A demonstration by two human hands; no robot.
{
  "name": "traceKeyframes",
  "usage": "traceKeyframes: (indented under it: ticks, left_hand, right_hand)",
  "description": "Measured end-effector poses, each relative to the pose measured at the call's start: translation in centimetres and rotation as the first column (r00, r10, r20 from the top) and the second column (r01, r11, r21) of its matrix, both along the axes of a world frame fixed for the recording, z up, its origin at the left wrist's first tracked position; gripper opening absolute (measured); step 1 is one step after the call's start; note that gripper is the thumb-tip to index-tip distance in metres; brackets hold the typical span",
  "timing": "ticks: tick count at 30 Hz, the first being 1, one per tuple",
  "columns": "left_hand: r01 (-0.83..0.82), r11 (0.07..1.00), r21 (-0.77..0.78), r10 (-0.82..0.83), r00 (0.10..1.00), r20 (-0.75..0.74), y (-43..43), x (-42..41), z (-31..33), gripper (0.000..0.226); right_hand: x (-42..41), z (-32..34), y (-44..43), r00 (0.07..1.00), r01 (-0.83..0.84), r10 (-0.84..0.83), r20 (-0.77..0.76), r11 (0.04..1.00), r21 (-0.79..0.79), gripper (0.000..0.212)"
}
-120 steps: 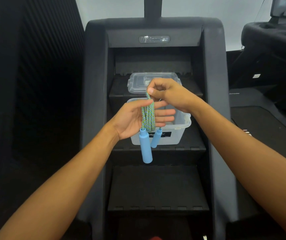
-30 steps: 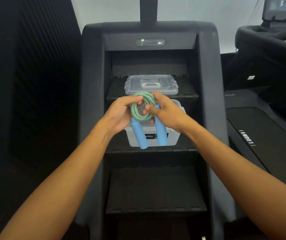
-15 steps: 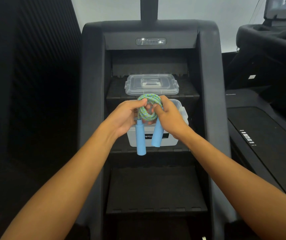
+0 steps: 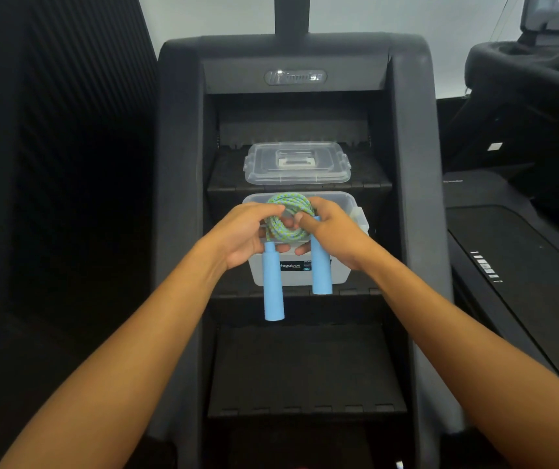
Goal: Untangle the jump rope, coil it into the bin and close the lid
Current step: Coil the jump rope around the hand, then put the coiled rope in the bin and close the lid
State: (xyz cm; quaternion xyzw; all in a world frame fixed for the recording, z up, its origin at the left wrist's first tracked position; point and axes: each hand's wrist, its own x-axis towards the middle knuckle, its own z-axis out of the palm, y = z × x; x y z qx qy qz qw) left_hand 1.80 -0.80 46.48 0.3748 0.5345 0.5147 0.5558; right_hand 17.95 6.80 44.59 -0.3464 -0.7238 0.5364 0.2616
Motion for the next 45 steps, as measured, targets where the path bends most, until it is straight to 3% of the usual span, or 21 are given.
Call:
traceKeyframes:
  ticks: [4,10,18,26,36,45]
  left_hand:
    - [-0.037,0.999,0.025,0.037,0.999,0.011,0.8,-0.1,0.0,0.017]
    - [-0.037,0.996,0.08,0.029,0.995,0.091,2.2,0.4,0.3,0.019]
    - [-0.09,0.996,0.001,0.09,0.995,0.049,3.9,1.2,0.5,0.016]
    - [-0.137,0.977,-0.166,0.135,0.991,-0.024,5.8,2.7,0.7,0.018]
    - [-0.117,0.962,-0.248,0.104,0.993,-0.063,11.9,1.3,1.0,0.022]
    - [-0.042,0.949,-0.311,0.033,0.999,-0.034,20.4,-4.6,-5.3,0.02]
  right_hand:
    - [0.4,-0.1,0.0,0.997,-0.083,0.083,-0.003,0.995,-0.063,0.027]
    - [1.3,0.1,0.4,0.959,-0.233,0.145,-0.244,0.893,-0.384,0.033]
    - [1.7,-0.6,1.6,0.941,-0.22,0.076,-0.331,0.878,-0.425,0.033]
    - [2.2,-0.1,4.9,0.948,-0.237,0.104,-0.3,0.861,-0.451,0.032]
    - [0.9,-0.1,11.3,0.965,-0.214,0.106,-0.238,0.846,-0.488,0.026]
    - [-4.6,-5.4,19.0,0.994,-0.083,0.027,-0.105,0.811,-0.579,0.023]
